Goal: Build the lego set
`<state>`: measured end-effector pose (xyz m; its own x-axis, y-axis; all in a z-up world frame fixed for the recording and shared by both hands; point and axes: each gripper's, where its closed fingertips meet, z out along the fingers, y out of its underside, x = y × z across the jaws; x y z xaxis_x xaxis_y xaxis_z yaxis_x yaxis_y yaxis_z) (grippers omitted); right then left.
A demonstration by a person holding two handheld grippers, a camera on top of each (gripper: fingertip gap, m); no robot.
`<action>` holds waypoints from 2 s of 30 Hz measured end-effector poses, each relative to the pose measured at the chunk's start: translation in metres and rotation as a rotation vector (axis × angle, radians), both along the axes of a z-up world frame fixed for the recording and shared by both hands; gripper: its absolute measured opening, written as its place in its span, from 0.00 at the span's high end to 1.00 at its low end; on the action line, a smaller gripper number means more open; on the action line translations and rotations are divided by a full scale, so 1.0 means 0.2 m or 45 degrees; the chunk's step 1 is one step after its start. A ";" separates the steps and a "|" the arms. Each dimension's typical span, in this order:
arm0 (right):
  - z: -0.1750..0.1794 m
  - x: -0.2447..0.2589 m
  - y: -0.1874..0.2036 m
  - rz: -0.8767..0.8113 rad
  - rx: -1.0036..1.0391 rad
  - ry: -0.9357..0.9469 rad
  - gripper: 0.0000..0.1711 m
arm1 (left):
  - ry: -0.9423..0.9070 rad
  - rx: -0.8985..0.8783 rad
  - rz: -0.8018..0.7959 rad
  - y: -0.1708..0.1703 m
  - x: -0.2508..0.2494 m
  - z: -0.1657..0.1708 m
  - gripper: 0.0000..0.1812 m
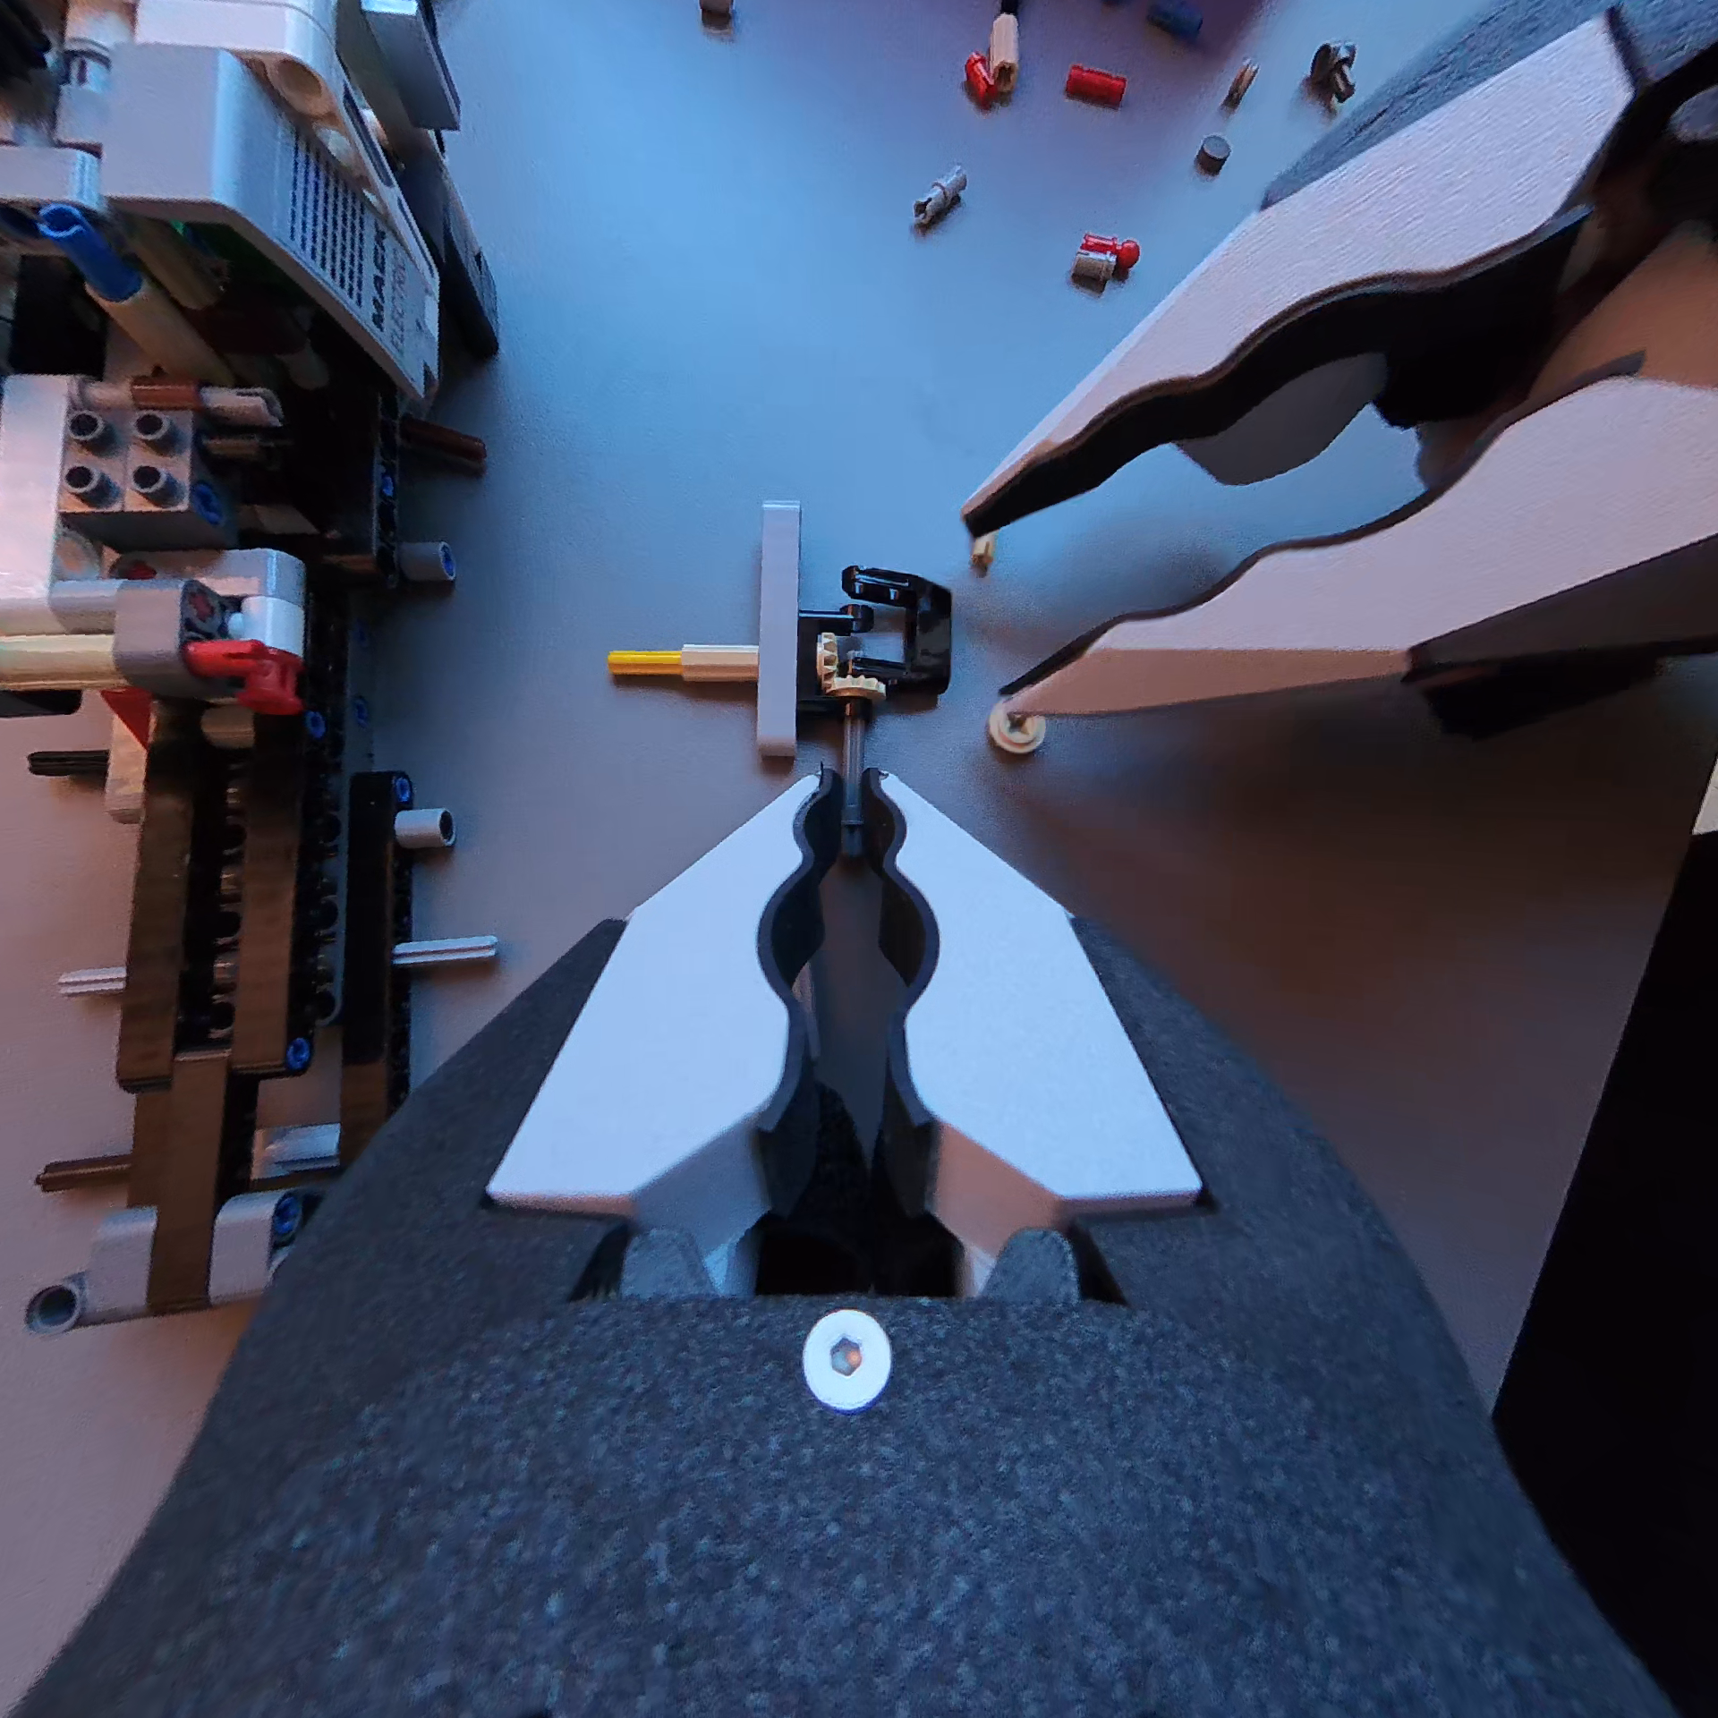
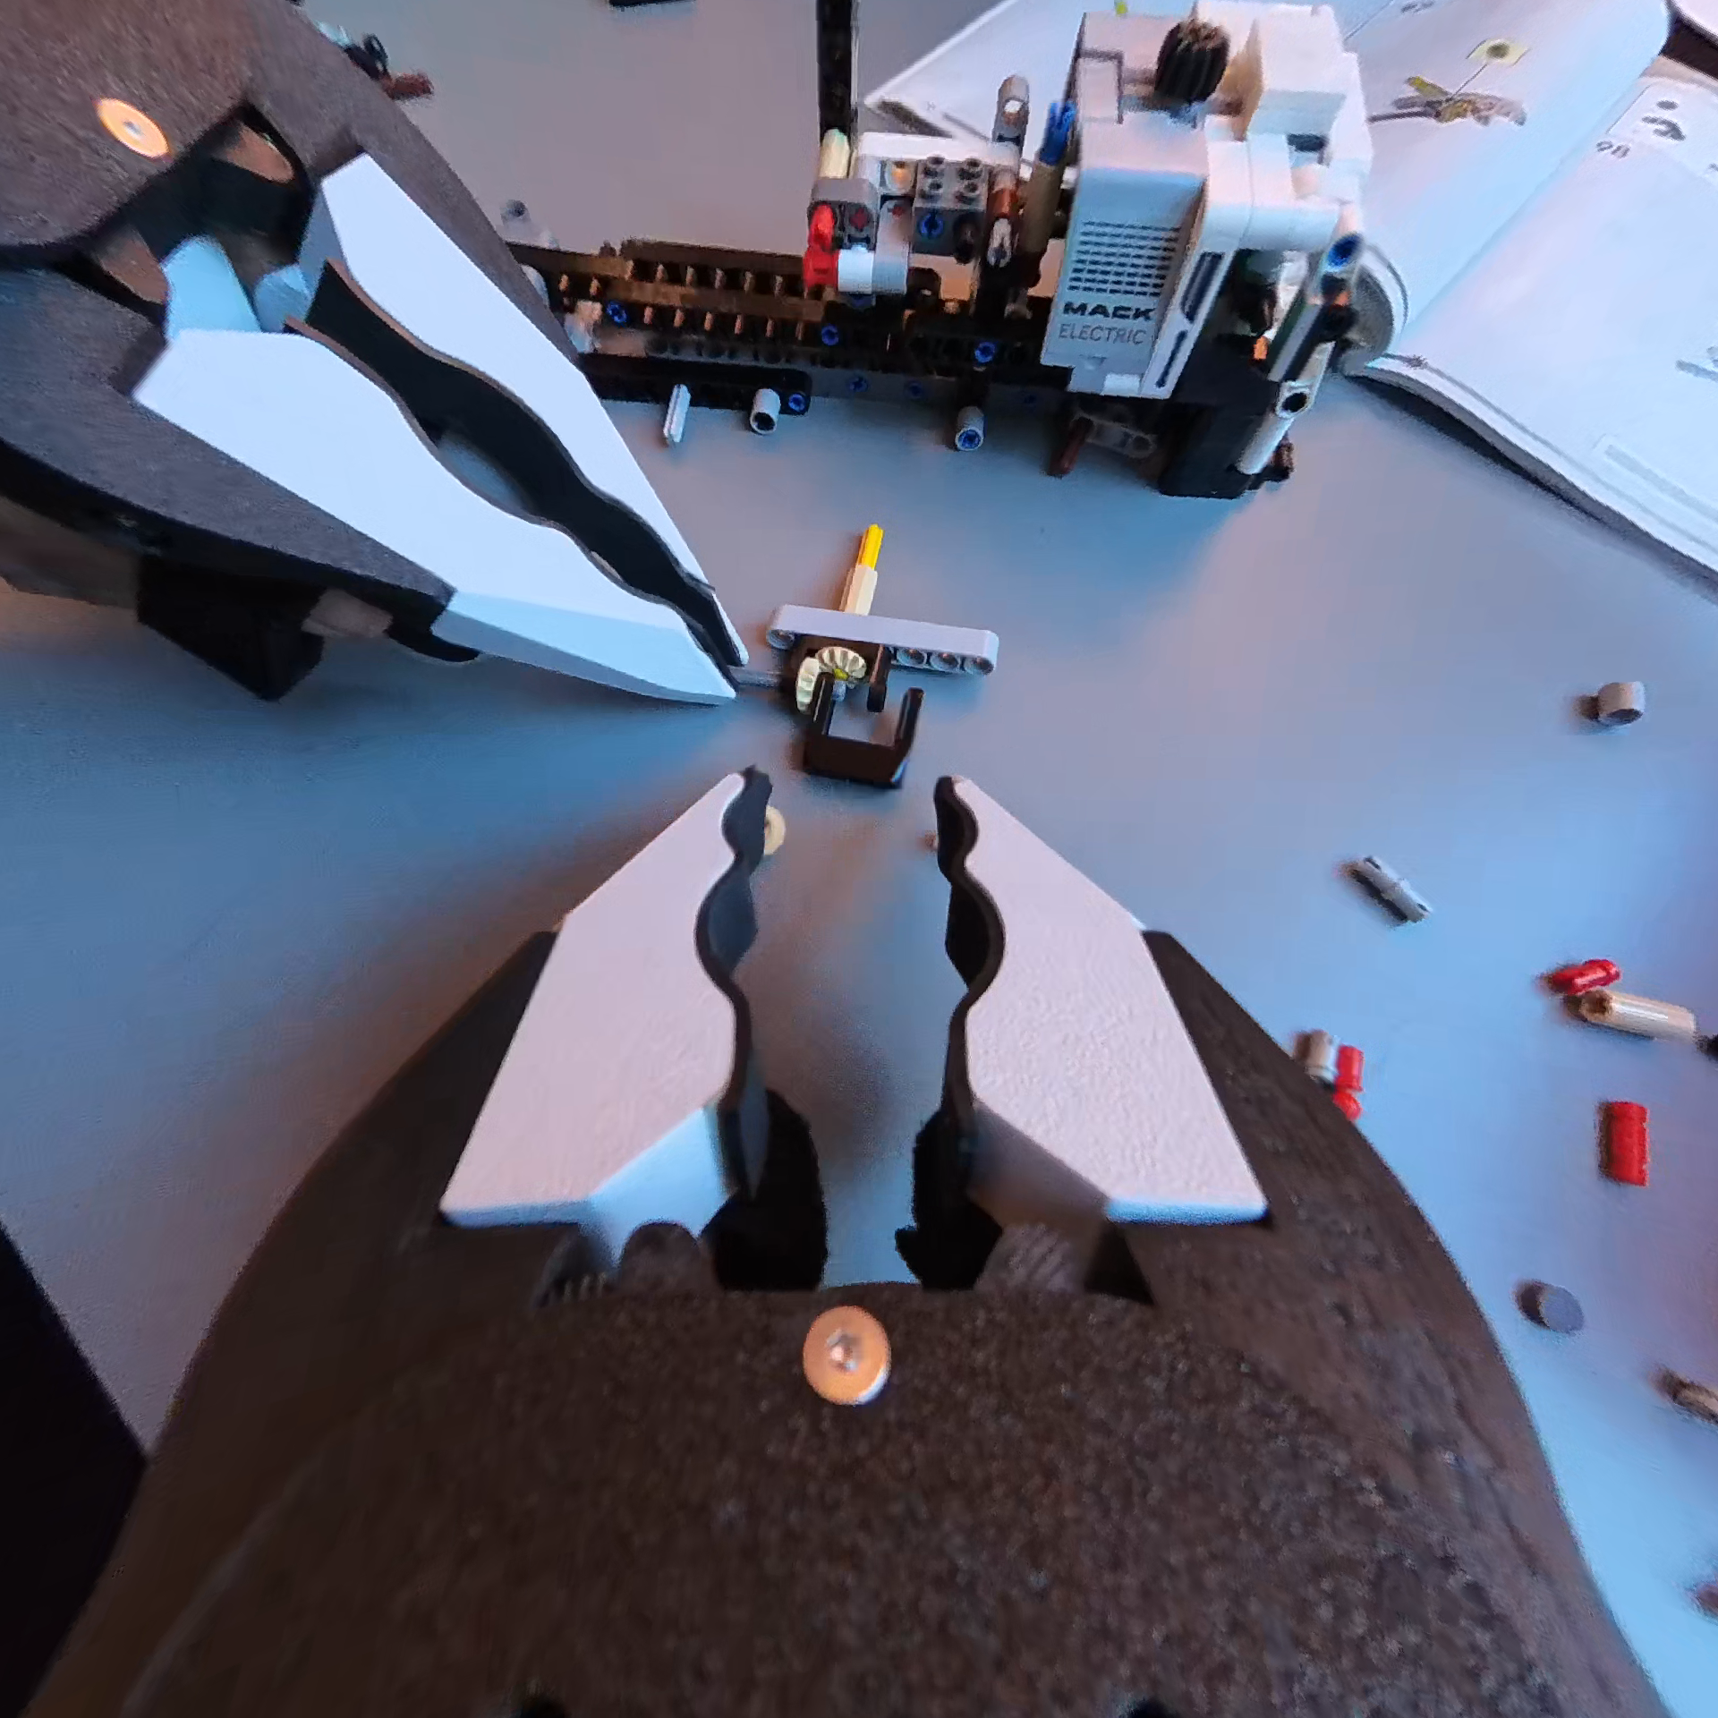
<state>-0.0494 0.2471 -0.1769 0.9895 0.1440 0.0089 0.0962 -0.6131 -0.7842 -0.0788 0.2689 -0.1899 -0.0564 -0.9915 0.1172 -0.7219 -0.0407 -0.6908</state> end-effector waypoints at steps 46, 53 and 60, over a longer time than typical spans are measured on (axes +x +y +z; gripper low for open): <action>-0.06 0.16 0.00 0.017 -0.080 -0.005 0.93 | -0.118 -0.011 0.056 0.01 -0.02 0.11 0.95; -0.03 0.20 0.01 -0.001 -0.029 0.013 0.93 | -0.101 -0.007 0.042 0.04 0.00 0.10 0.96; -0.03 0.20 0.01 0.012 -0.049 0.082 0.93 | -0.098 -0.028 0.067 0.09 0.00 0.09 0.96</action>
<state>-0.0091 0.2498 -0.1836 0.9865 0.1523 -0.0607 0.0521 -0.6421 -0.7649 -0.0781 0.2871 -0.1725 -0.0138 -0.9906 0.1363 -0.6629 -0.0930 -0.7429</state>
